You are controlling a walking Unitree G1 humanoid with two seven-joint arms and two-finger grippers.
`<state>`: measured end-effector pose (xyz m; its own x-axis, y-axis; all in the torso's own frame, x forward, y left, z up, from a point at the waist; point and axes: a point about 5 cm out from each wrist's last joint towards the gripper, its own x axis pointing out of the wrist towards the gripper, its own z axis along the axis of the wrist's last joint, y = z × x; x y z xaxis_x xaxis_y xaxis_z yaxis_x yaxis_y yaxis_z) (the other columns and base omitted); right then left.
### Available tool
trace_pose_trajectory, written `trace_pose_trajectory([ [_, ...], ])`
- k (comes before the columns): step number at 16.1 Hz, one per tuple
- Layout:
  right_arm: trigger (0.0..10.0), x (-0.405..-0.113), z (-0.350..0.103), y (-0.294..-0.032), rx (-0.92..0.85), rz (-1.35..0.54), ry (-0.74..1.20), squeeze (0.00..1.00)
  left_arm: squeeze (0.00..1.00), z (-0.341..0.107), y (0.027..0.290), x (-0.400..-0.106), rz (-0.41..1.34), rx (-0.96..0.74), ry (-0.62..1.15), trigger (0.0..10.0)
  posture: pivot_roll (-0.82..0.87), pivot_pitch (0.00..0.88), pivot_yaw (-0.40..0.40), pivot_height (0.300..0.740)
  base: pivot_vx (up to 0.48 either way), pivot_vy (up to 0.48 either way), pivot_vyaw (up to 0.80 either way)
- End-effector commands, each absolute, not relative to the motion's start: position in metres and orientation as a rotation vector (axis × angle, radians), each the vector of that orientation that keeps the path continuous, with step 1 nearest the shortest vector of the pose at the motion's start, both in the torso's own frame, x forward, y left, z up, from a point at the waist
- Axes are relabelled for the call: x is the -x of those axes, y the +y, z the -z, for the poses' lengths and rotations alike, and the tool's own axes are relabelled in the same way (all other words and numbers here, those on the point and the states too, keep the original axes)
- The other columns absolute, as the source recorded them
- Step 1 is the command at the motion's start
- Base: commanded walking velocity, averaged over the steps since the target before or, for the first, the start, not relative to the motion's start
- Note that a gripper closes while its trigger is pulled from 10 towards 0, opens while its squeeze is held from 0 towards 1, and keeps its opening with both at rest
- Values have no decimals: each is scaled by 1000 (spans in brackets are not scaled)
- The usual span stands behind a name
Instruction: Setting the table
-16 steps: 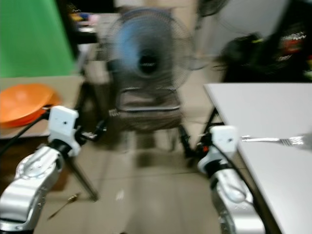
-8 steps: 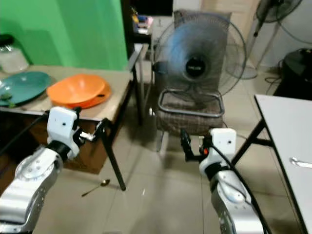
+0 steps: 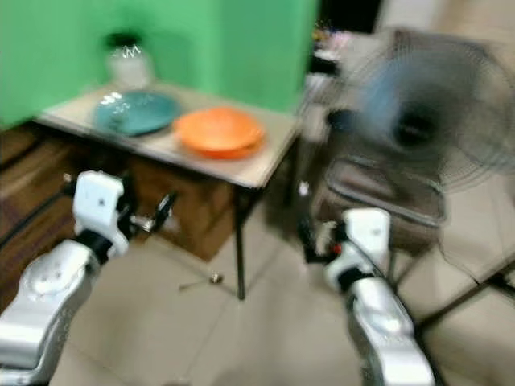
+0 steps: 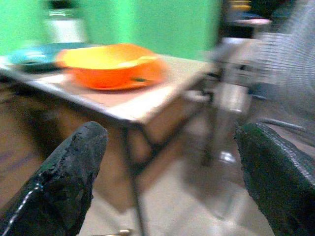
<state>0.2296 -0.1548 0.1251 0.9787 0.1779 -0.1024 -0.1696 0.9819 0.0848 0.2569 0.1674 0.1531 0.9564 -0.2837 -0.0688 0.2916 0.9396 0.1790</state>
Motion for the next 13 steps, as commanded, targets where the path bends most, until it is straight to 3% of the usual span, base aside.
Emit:
trace_pose_trajectory([
  [1,10000,-231,-127,-161,-58,-162,104,980,0,-156,163,-258,311,-180,26,10000,8,0,-30,740,307,0,800],
  [2,10000,-231,-127,-160,-56,-164,103,980,0,-157,163,-257,309,-179,25,10000,11,0,-35,740,337,0,419],
  [3,10000,-231,-127,-159,-54,-171,100,847,0,-157,164,-257,307,-178,25,10000,14,0,-36,740,341,0,0],
  [4,10000,-232,-127,-159,-59,-172,100,0,0,-157,164,-256,304,-175,26,10000,17,0,-39,740,345,0,0],
  [9,10000,-234,-127,-154,-23,-218,96,0,0,-158,165,-256,296,-172,23,10000,31,0,-50,740,357,0,0],
  [13,10000,-235,-128,-149,-13,-257,86,0,0,-159,167,-256,292,-175,20,10000,36,0,-53,740,409,0,800],
])
